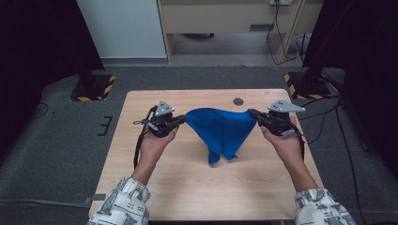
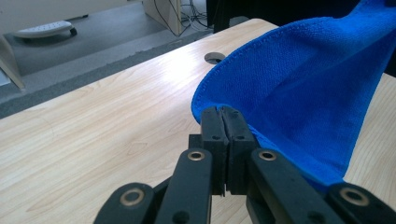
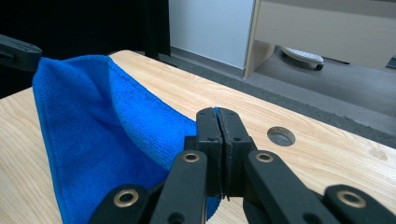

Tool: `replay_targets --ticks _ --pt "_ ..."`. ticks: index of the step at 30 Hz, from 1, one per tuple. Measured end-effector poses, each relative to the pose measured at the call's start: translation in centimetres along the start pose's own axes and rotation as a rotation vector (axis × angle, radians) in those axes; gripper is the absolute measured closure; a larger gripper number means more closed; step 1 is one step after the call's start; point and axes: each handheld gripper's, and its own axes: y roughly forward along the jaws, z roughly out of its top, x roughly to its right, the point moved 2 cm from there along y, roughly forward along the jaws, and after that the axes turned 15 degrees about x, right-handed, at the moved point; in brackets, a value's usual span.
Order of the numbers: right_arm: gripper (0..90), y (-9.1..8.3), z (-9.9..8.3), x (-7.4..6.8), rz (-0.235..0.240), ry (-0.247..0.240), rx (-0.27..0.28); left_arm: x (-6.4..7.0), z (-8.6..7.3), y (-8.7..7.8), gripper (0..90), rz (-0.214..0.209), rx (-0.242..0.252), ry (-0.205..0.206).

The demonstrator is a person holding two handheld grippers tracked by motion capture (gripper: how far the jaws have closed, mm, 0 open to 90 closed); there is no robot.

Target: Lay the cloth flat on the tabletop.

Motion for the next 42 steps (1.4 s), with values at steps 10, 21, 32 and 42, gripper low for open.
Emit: replay_targets --ticks 10,21,32,42 --pt "88.5 -0.3 0.6 0.1 0.003 -0.002 0.015 -0.9 0.3 -0.7 88.6 0.005 0.017 -0.021" --pt "88.6 -0.6 1.1 0.4 0.005 -0.002 0.015 -1.2 0.7 -1.5 88.7 0.005 0.036 -0.024" --pt "88.6 -2.6 2.2 0.1 0.003 -0.011 0.053 -0.8 1.8 -2.5 88.7 0.002 0.063 -0.008" --pt "88.5 -3.3 2.6 -0.8 0.022 -0.012 0.080 -0.7 2.5 -4.0 88.7 -0.006 0.098 -0.009"
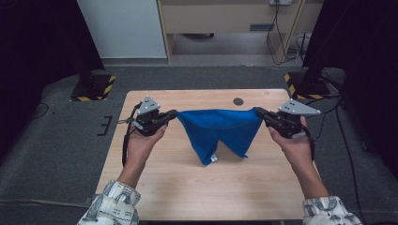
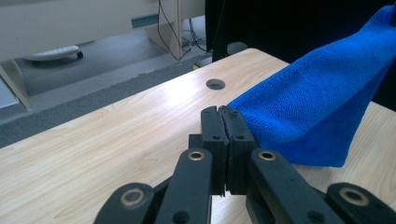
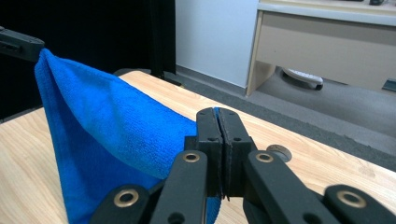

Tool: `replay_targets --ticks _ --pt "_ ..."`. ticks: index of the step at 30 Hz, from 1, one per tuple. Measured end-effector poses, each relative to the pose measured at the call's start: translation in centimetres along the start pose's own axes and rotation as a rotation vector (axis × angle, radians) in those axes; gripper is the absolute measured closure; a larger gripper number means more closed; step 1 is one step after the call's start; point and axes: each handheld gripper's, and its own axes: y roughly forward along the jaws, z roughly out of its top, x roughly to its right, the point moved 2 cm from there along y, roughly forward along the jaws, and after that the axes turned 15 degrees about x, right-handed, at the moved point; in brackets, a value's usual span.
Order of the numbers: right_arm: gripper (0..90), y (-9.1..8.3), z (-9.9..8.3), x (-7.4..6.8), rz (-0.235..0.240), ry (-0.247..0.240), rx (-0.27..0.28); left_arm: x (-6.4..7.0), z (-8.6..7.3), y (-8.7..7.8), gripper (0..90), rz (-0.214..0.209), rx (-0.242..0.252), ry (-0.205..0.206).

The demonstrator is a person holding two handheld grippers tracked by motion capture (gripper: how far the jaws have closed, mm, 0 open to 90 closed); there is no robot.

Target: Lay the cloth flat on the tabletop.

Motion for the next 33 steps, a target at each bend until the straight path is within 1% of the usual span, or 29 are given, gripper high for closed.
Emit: replay_targets --ticks 9,10,13,15,21,23,25,28,30,33 --pt "88.5 -0.9 0.7 -0.7 0.010 -0.002 0.027 0.4 0.7 -1.7 88.7 -0.013 0.024 0.006" --pt "88.5 -1.1 0.9 -0.8 0.011 -0.002 0.034 0.5 0.9 -1.8 88.7 -0.015 0.026 0.015" --pt "88.5 -1.6 1.4 -1.0 0.018 -0.010 0.046 0.8 1.1 -2.1 88.7 -0.020 0.028 0.026" --pt "88.5 -1.6 1.4 -1.0 0.016 -0.010 0.050 0.9 1.1 -2.2 88.7 -0.020 0.024 0.035" --pt "88.5 -1.8 1.4 -1.1 0.019 -0.011 0.048 0.8 1.1 -2.3 88.7 -0.018 0.029 0.029" --pt "88.5 -1.8 1.4 -1.1 0.022 -0.014 0.049 0.6 1.1 -2.3 88.7 -0.022 0.022 0.028" --pt "88.5 -1.8 1.3 -1.1 0.020 -0.009 0.048 0.6 1.0 -2.4 88.7 -0.022 0.023 0.026" --pt "88.5 -2.0 1.4 -1.1 0.023 -0.007 0.057 0.8 1.3 -2.9 88.7 -0.028 0.036 0.026" --pt "88.5 -2.3 1.7 -1.3 0.027 -0.006 0.071 1.1 1.6 -3.4 88.7 -0.037 0.046 0.034" --pt "88.5 -3.0 2.2 -1.8 0.039 -0.008 0.090 1.7 2.1 -4.3 88.7 -0.052 0.052 0.069"
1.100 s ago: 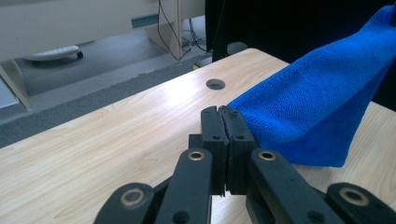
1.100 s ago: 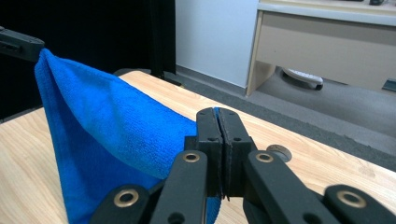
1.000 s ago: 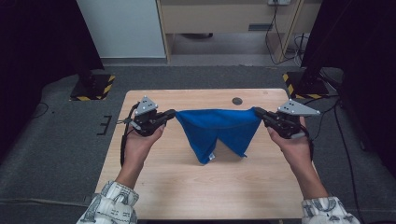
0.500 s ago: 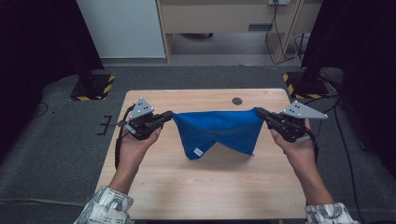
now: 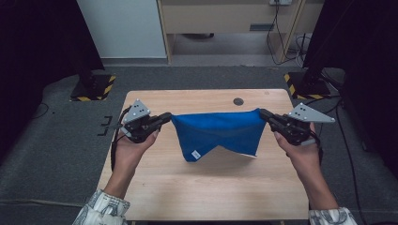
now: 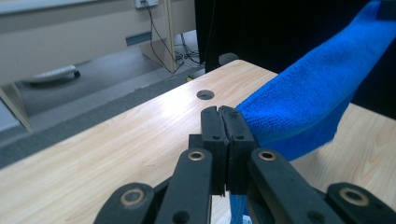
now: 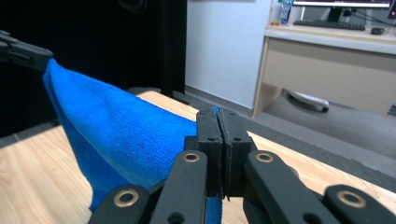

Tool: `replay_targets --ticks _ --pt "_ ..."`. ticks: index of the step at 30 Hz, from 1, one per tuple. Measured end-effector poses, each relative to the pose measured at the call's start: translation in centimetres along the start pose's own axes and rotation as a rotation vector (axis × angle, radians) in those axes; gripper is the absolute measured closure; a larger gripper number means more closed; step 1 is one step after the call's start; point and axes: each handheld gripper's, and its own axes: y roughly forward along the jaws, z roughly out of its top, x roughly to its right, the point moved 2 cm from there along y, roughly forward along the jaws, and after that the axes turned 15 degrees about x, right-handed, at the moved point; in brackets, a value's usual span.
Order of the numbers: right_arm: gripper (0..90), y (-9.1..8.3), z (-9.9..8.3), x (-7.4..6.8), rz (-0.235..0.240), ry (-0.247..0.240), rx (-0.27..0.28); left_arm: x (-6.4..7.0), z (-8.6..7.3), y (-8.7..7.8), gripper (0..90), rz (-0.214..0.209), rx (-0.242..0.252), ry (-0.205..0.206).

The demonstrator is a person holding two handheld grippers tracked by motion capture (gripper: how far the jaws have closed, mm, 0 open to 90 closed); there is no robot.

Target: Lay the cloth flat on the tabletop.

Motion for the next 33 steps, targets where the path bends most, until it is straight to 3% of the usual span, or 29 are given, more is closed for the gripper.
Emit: replay_targets --ticks 6,11,15,20,23,25,28,33 --pt "88.4 -2.1 1.4 -1.5 0.027 -0.008 0.052 1.3 1.2 -2.2 88.7 -0.025 0.029 0.016" --pt "88.2 -3.3 1.9 -2.5 0.036 -0.021 0.055 1.9 2.4 -3.3 88.7 -0.044 0.053 0.022" --pt "88.1 -2.5 0.9 -1.9 0.024 -0.010 0.014 0.6 1.7 -1.5 88.7 -0.030 -0.003 0.015" --pt "88.1 0.0 -1.9 -0.4 0.008 0.015 -0.064 -1.5 -1.0 1.8 88.6 -0.002 -0.088 -0.009" --pt "88.0 1.6 -3.9 0.6 0.006 0.016 -0.106 -2.1 -2.4 3.3 88.7 0.017 -0.141 0.002" --pt "88.0 2.7 -5.3 1.4 0.000 0.026 -0.123 -2.5 -3.5 4.3 88.6 0.022 -0.172 0.030" --pt "88.0 3.9 -6.8 2.1 -0.015 0.032 -0.160 -2.8 -4.7 5.3 88.6 0.033 -0.198 0.022" --pt "87.9 5.3 -8.2 3.0 -0.035 0.041 -0.175 -3.7 -5.9 6.5 88.6 0.055 -0.202 -0.010"
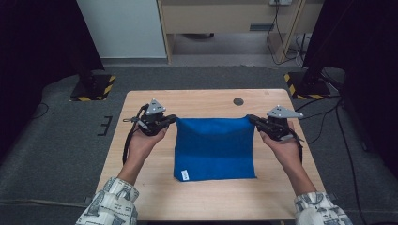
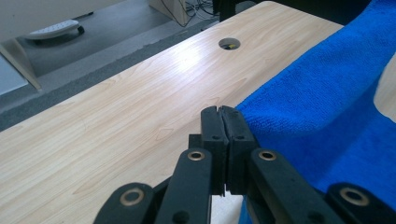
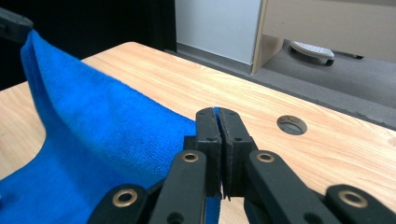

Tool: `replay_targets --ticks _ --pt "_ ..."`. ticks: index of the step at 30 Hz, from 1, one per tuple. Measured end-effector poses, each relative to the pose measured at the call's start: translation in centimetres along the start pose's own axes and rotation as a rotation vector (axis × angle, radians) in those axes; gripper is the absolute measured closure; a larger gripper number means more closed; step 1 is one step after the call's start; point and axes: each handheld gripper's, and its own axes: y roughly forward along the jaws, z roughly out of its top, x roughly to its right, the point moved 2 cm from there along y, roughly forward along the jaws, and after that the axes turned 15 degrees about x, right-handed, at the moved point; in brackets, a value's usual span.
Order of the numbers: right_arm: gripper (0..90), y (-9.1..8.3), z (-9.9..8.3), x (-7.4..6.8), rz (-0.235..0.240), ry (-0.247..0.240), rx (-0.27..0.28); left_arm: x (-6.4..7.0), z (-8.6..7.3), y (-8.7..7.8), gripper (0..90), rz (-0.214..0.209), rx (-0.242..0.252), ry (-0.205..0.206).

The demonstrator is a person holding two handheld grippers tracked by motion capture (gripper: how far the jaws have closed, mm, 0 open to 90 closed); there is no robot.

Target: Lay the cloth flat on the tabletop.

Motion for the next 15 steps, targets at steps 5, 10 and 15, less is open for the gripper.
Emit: replay_targets --ticks 5,10,15 --pt "87.6 0.8 -0.6 0.7 -0.027 0.011 -0.008 -0.5 -0.6 1.0 88.6 0.008 0.003 -0.020" --pt "87.4 1.1 -0.8 1.2 -0.046 0.012 -0.022 -0.7 -0.8 1.9 88.6 0.019 0.001 -0.038" --pt "87.3 1.7 -1.2 1.5 -0.057 0.008 -0.030 -0.8 -1.1 2.9 88.6 0.019 -0.012 -0.041"
